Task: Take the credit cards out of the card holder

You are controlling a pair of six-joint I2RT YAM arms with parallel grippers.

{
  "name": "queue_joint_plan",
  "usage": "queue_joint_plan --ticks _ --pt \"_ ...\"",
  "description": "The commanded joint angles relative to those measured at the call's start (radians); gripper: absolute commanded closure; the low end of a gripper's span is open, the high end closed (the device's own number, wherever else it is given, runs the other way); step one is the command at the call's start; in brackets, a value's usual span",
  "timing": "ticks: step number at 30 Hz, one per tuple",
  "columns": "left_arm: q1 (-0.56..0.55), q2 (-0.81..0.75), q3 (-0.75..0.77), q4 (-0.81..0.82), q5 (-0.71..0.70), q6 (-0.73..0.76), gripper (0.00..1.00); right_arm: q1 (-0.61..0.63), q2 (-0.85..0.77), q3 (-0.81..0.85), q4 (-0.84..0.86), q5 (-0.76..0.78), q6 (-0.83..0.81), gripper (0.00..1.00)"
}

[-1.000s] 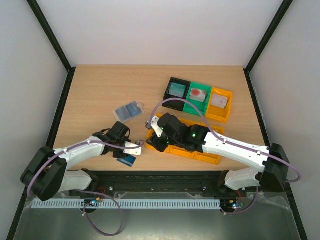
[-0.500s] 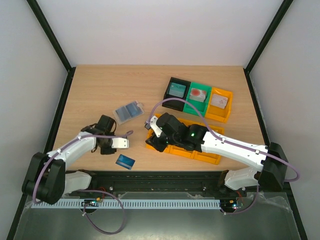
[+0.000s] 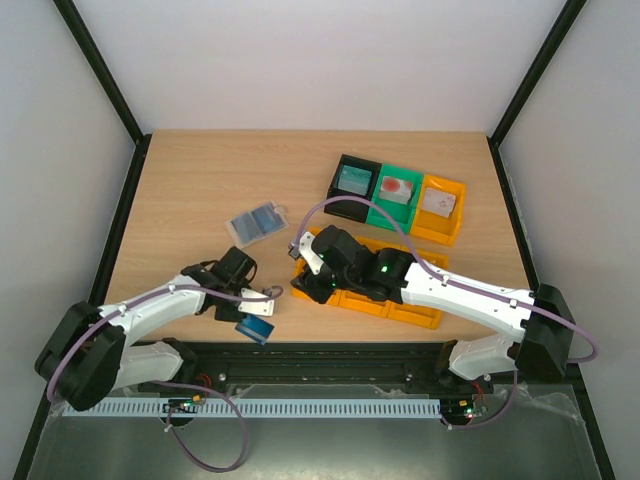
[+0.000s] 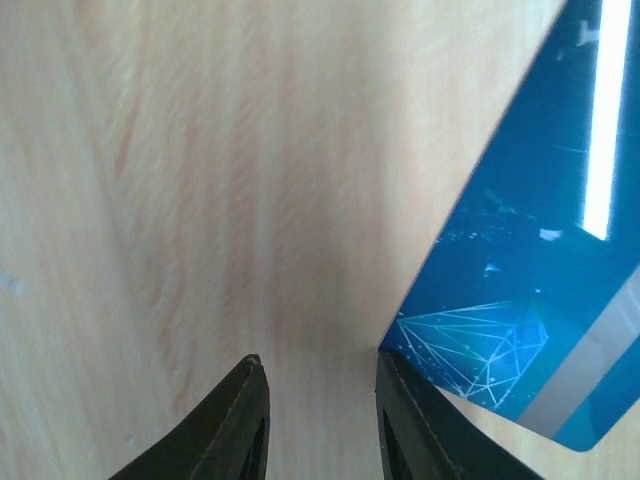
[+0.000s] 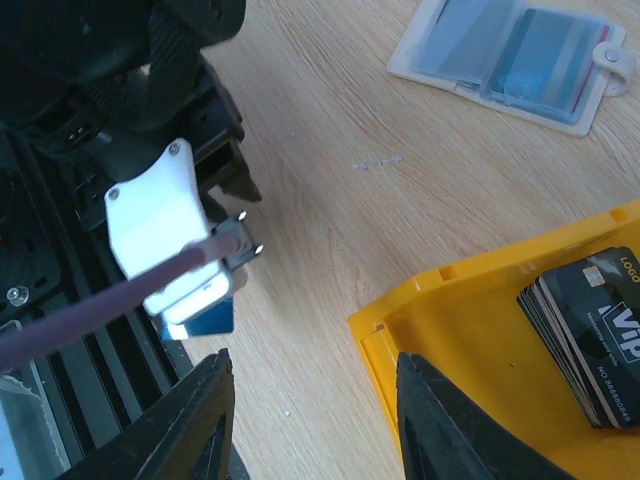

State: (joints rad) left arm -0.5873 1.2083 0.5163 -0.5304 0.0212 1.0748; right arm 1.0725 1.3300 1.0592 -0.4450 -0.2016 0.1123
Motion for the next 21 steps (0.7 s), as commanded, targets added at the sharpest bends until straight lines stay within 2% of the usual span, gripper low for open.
queue_joint_plan --ticks 1,7,10,16,19,21 --pt "-0.085 0.002 -0.049 -0.147 0.087 -0.006 0.67 -0.006 -0.012 0.024 -0.034 0.026 -0.014 0.57" --pt "-0.148 -0.002 -0.025 -0.140 0.129 -0.091 0.67 -0.005 -0.011 0.026 -0.037 0.028 -0.014 0.57" --pt "-0.138 0.000 -0.014 -0.083 0.097 -0.139 0.68 -0.006 -0.003 0.024 -0.046 0.028 -0.017 0.56" --pt "0.079 -0.012 0.088 -0.076 0.101 -0.143 0.66 -0.006 0.002 0.021 -0.099 -0.066 -0.023 0.52" --pt "0.167 -0.051 0.143 -0.093 0.122 -0.179 0.61 -0.004 0.021 0.007 -0.096 -0.077 0.019 0.45" --pt "0.226 -0.073 0.167 -0.082 0.127 -0.249 0.55 0.011 0.084 0.049 -0.125 -0.027 0.068 0.38"
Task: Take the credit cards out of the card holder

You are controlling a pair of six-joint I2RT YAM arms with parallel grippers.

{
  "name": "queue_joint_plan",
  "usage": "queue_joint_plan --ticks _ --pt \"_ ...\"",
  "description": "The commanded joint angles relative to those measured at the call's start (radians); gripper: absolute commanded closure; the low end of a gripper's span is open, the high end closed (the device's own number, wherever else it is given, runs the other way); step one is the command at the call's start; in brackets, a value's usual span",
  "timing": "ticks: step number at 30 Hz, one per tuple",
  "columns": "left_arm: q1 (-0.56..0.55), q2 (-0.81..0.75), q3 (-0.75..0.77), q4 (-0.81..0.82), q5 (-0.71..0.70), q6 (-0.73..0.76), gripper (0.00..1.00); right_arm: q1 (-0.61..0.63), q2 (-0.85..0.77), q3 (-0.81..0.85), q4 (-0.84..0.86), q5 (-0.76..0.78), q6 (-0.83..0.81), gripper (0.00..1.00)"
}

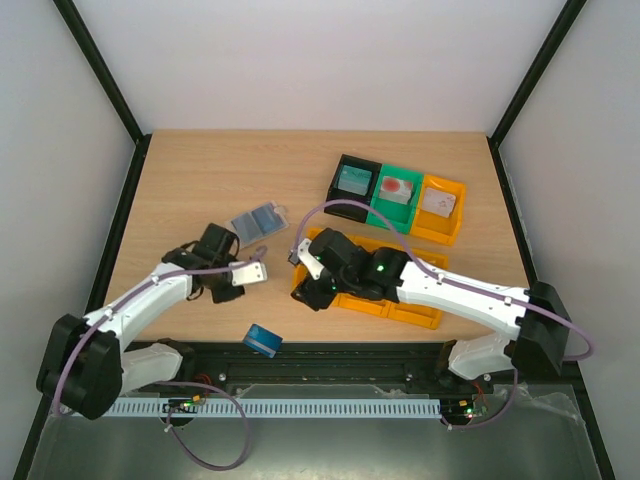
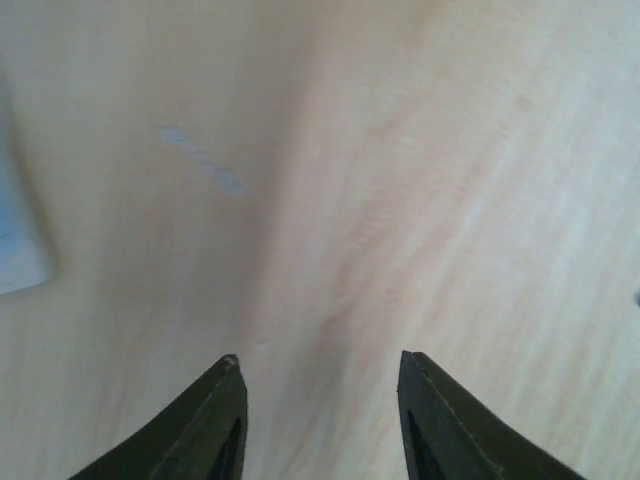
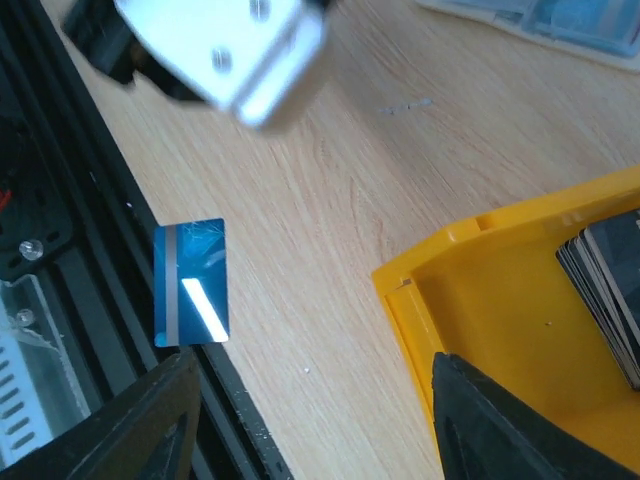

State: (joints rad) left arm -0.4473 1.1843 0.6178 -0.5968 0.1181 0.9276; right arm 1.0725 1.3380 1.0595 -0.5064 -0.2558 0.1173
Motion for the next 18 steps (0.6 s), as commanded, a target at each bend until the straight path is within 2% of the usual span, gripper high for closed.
queue_joint_plan --ticks 1,3,5,7,10,18 --pt "0.134 -0.060 0.073 -0.001 0.034 -0.144 0.49 0.027 0.120 0.084 -0.093 0.063 0.094 0.35" --pt "0.227 -0.071 0.081 0.031 0.044 -0.244 0.30 0.075 0.202 0.147 -0.137 0.141 0.149 0.20" --pt "0.314 -0.079 0.088 0.077 0.039 -0.378 0.13 0.141 0.281 0.193 -0.171 0.216 0.181 0.00" --pt "0.391 -0.089 0.094 0.118 0.018 -0.488 0.01 0.198 0.351 0.235 -0.195 0.244 0.211 0.01" --pt "0.449 -0.101 0.102 0.142 0.000 -0.562 0.01 0.250 0.458 0.311 -0.261 0.279 0.236 0.01" --pt "0.455 -0.112 0.118 0.126 0.009 -0.520 0.01 0.374 0.712 0.518 -0.398 0.262 0.153 0.01"
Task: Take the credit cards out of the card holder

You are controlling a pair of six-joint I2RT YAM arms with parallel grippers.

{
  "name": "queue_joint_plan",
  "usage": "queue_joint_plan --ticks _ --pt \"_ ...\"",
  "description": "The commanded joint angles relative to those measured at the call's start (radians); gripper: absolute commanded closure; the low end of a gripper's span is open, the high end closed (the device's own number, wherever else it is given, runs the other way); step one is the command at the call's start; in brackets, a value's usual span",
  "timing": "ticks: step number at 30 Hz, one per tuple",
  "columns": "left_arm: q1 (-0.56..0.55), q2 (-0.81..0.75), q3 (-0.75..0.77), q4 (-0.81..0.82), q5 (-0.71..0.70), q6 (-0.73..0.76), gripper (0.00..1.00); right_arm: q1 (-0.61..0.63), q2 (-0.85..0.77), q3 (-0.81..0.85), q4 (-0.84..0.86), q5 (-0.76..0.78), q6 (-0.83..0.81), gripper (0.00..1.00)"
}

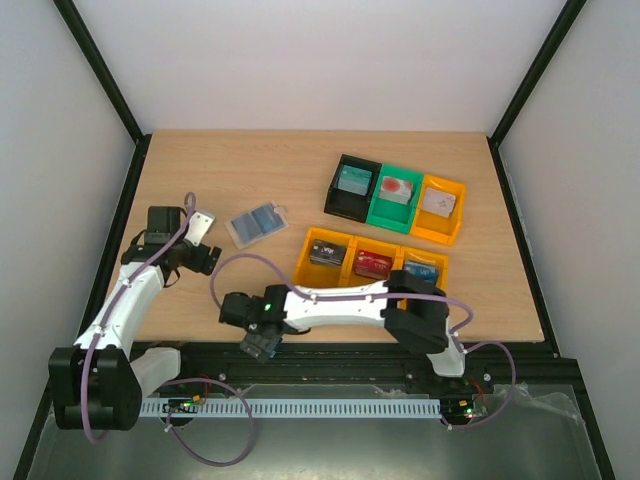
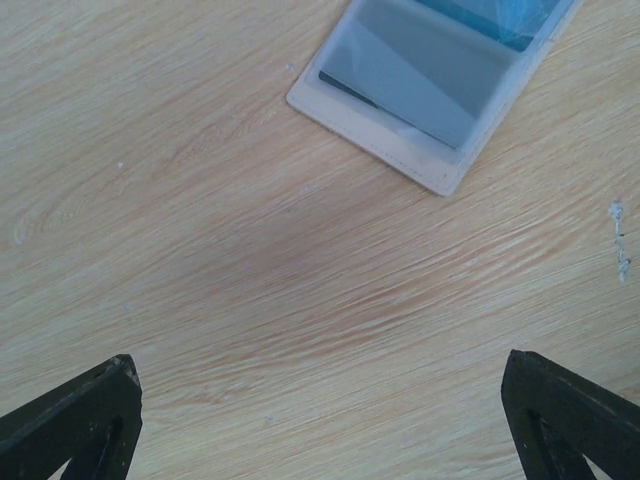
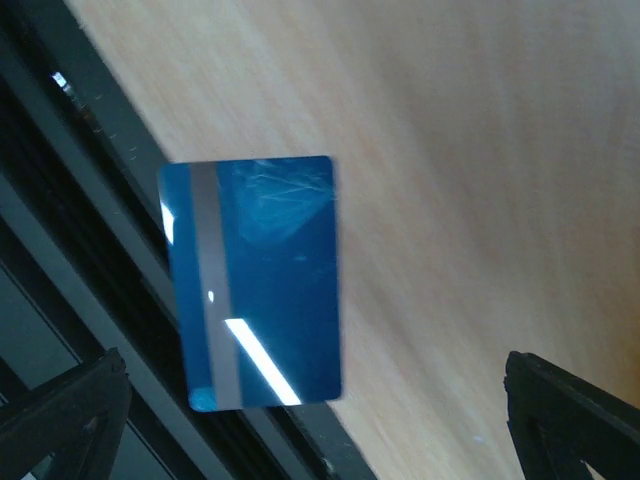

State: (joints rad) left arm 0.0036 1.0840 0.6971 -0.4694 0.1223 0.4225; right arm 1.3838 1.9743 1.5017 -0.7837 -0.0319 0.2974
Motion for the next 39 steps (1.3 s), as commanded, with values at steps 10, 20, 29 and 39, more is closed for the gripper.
queue_joint_plan --ticks 10,20,29,39 --pt "0.004 0.036 0.081 0.004 0.028 0.007 0.01 0.072 0.193 0.076 -0.093 0.084 0.020 0.09" --pt "0.004 0.042 0.077 0.011 0.034 0.019 0.01 0.034 0.206 0.041 -0.084 0.068 0.040 0.25" --pt "0.004 0.046 0.069 0.008 0.048 0.026 0.01 -0.004 0.202 0.076 -0.068 0.081 0.030 0.26" --pt "0.004 0.072 0.079 0.015 0.050 0.030 0.01 -0.030 0.202 0.199 -0.162 0.027 -0.057 0.31"
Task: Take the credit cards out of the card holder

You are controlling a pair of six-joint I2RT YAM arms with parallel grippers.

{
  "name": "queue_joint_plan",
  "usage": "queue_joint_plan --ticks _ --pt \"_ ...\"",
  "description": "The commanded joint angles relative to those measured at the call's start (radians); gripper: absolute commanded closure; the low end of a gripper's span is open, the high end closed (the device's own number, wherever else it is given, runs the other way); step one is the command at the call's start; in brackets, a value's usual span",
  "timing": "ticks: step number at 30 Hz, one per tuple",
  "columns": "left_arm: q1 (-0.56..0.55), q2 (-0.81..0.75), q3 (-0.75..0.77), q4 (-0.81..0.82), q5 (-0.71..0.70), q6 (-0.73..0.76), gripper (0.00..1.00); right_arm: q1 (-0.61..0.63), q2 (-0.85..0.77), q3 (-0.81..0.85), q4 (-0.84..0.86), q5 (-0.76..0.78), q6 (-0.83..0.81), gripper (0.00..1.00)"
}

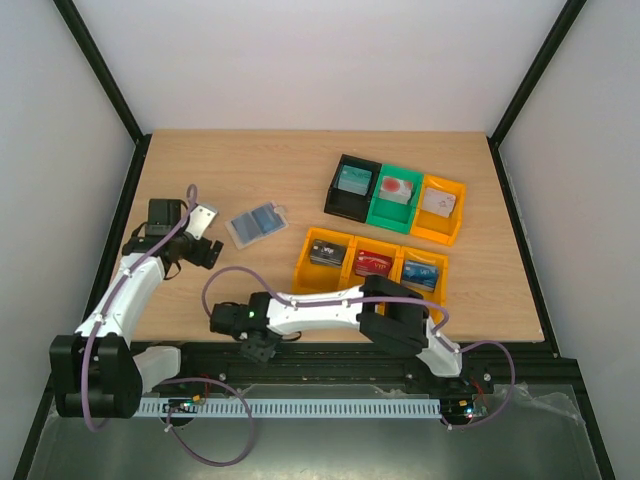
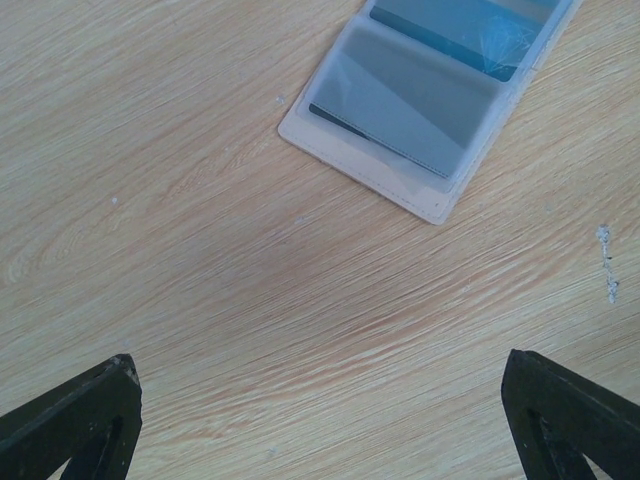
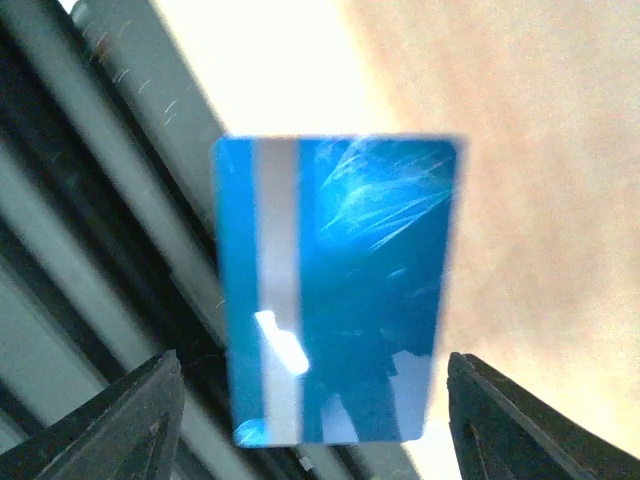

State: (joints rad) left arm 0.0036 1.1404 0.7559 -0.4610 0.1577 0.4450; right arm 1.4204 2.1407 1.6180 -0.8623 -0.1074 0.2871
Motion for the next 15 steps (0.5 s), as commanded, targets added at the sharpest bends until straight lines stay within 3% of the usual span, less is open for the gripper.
queue_joint_plan --ticks 1,9,15 --pt "0.005 0.017 0.020 0.008 0.014 0.008 0.01 -0.066 0.036 0.108 -0.099 0.082 -0.053 0.31" --pt "0.004 0.030 0.041 0.007 0.005 0.012 0.01 -0.066 0.012 0.126 -0.123 0.041 -0.060 0.23" --pt "0.024 0.070 0.075 0.030 -0.063 -0.081 0.01 -0.062 0.010 0.040 -0.064 0.076 -0.016 0.16"
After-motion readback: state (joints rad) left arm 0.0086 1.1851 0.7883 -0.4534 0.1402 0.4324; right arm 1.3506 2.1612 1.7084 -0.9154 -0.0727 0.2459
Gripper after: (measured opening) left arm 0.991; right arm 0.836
